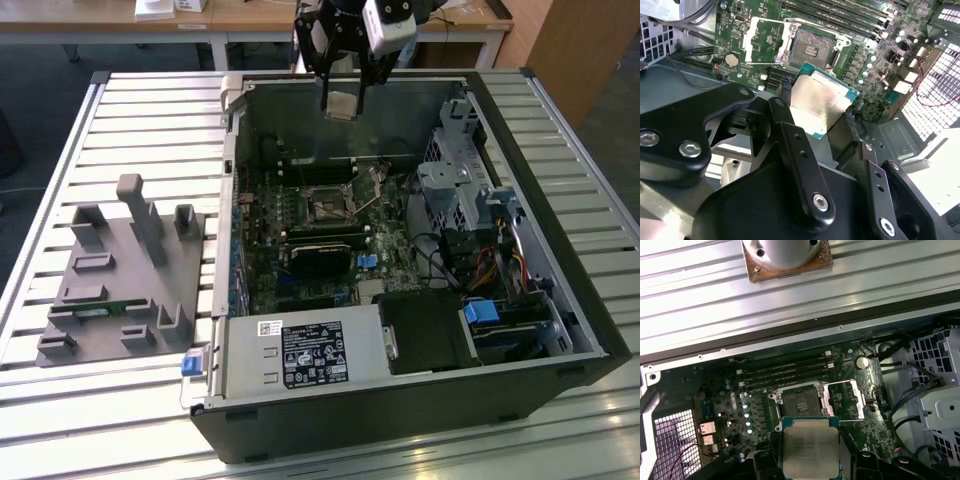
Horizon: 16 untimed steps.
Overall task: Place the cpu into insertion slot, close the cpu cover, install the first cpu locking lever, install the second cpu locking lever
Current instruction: 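Place the cpu into insertion slot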
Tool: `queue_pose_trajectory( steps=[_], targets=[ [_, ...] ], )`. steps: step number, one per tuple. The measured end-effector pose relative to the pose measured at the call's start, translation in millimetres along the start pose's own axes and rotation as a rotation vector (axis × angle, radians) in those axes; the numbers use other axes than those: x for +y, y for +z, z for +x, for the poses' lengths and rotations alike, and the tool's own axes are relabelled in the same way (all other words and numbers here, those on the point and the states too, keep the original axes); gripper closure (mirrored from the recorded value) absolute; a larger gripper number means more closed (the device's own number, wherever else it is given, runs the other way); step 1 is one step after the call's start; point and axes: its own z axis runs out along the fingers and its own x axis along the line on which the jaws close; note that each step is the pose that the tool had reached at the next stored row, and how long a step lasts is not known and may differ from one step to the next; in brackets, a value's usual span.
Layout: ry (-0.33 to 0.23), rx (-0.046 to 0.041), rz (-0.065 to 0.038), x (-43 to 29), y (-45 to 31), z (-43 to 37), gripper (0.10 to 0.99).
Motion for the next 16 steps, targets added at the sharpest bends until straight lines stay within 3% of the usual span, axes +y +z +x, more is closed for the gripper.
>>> queue_pose_trajectory(
  steps=[16],
  targets=[
    [0.038, -0.0034, -0.001, 0.0, 0.0, 0.0, 0.549]
  ],
)
